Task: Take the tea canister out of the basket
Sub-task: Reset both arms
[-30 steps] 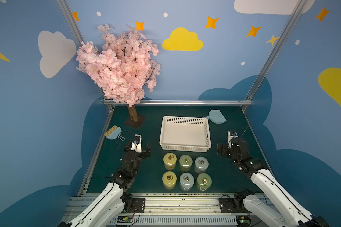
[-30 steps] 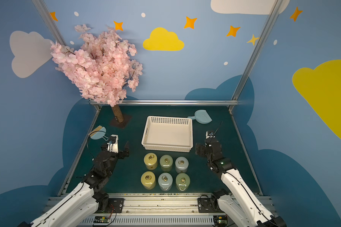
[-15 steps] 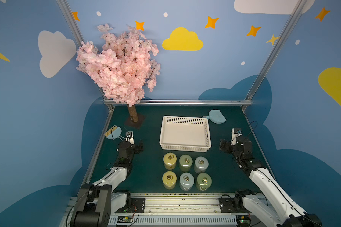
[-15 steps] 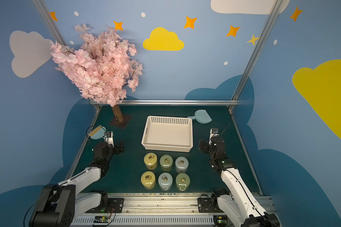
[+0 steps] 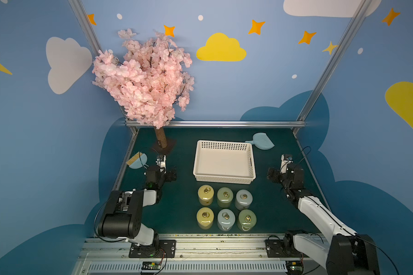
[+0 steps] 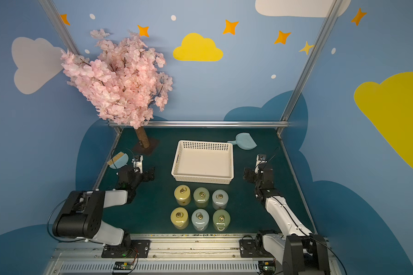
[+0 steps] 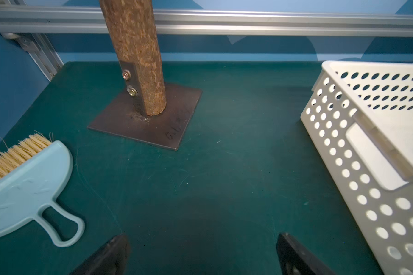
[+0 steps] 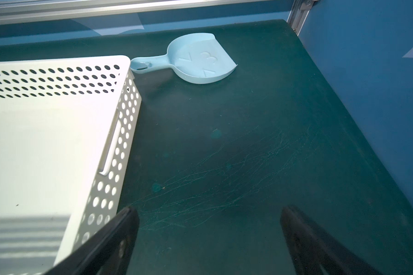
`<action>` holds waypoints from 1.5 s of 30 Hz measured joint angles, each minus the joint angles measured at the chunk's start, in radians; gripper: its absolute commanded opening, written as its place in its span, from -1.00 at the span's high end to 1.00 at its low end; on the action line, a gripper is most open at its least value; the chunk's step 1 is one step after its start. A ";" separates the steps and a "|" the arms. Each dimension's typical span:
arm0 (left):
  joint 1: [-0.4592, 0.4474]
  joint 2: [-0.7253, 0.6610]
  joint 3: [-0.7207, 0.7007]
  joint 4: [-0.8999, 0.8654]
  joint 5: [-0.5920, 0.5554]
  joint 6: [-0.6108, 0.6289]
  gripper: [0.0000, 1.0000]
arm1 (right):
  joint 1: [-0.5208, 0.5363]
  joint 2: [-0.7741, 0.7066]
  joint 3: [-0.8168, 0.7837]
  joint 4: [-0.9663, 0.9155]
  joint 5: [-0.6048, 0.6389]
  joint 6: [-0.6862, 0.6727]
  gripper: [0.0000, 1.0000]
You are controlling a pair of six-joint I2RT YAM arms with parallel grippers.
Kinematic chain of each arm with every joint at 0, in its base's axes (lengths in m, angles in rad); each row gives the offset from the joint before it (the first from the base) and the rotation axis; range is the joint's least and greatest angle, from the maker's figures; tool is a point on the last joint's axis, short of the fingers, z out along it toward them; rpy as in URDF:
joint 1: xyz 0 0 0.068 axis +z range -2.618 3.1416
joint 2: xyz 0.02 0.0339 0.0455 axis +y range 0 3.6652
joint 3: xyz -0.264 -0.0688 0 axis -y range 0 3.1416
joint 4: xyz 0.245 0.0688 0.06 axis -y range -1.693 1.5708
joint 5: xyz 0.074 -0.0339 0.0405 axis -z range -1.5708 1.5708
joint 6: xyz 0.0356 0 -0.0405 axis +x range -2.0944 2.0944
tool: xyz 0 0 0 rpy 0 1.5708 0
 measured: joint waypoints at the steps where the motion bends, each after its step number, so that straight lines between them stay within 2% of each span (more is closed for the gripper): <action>1: 0.001 0.003 0.000 0.001 0.000 0.000 -1.00 | -0.009 0.002 -0.003 0.012 -0.003 -0.002 -0.97; 12: 0.005 0.004 0.000 0.009 0.000 0.000 -1.00 | -0.040 0.050 -0.012 0.093 -0.093 -0.041 -0.97; 22: 0.006 0.004 0.000 0.009 0.000 -0.001 -1.00 | -0.041 0.208 -0.012 0.219 -0.122 -0.106 -0.97; 32: 0.006 0.004 0.000 0.016 0.000 -0.001 -1.00 | -0.049 0.387 -0.044 0.432 -0.109 -0.103 -0.97; 45: 0.006 0.004 0.000 0.016 0.000 0.000 -1.00 | -0.042 0.396 -0.045 0.443 -0.103 -0.116 -0.97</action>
